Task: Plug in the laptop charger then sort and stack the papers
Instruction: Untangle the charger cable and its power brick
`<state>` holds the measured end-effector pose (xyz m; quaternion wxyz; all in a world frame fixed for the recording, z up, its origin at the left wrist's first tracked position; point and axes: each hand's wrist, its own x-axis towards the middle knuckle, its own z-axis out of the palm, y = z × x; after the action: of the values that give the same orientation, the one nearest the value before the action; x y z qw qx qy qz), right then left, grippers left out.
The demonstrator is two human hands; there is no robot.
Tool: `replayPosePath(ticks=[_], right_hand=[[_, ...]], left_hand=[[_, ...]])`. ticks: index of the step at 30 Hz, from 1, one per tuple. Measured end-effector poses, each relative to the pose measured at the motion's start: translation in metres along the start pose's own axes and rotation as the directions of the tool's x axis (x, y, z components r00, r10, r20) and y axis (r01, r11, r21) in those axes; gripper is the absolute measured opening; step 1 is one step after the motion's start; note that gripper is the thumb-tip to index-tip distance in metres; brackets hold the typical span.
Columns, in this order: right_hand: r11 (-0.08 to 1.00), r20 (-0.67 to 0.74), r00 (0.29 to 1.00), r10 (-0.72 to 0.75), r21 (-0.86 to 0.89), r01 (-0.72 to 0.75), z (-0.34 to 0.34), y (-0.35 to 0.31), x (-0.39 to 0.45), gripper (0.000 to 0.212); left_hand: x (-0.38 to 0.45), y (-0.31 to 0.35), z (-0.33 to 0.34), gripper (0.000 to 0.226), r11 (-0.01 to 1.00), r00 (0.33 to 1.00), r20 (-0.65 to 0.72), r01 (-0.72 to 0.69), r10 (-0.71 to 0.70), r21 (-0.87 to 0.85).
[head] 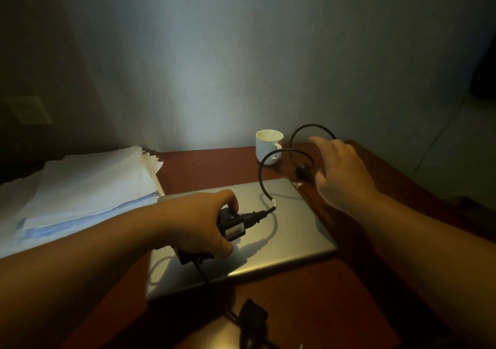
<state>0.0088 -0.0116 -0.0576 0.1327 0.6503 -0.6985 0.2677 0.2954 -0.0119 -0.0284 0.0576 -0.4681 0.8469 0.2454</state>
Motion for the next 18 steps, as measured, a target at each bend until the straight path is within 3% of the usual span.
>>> replayPosePath(ticks=[4, 7, 10, 13, 18], right_hand=[[0.998, -0.061, 0.996, 0.061, 0.007, -0.061, 0.000, 0.018, 0.003, 0.036], [0.998, -0.061, 0.996, 0.058, 0.043, -0.056, 0.002, 0.024, 0.012, 0.029], [0.993, 0.092, 0.989, 0.115, 0.014, -0.117, 0.010, 0.028, 0.023, 0.031], [0.982, 0.343, 0.922, 0.179, -0.116, -0.148, 0.025, 0.032, 0.028, 0.039], [0.980, 0.452, 0.870, 0.200, -0.094, -0.176, 0.048, 0.041, 0.031, 0.054]], left_hand=[[0.013, 0.006, 0.004, 0.060, 1.000, 1.000, -0.009, 0.009, -0.009, 0.030], [0.022, 0.008, 0.007, 0.061, 1.000, 1.000, -0.004, 0.010, -0.010, 0.026], [0.028, 0.007, 0.009, 0.062, 1.000, 1.000, -0.017, 0.015, -0.014, 0.017], [0.034, 0.005, 0.010, 0.062, 1.000, 0.999, -0.043, 0.020, -0.020, 0.011], [0.043, 0.000, 0.013, 0.065, 0.999, 0.997, -0.078, 0.018, -0.015, 0.047]])
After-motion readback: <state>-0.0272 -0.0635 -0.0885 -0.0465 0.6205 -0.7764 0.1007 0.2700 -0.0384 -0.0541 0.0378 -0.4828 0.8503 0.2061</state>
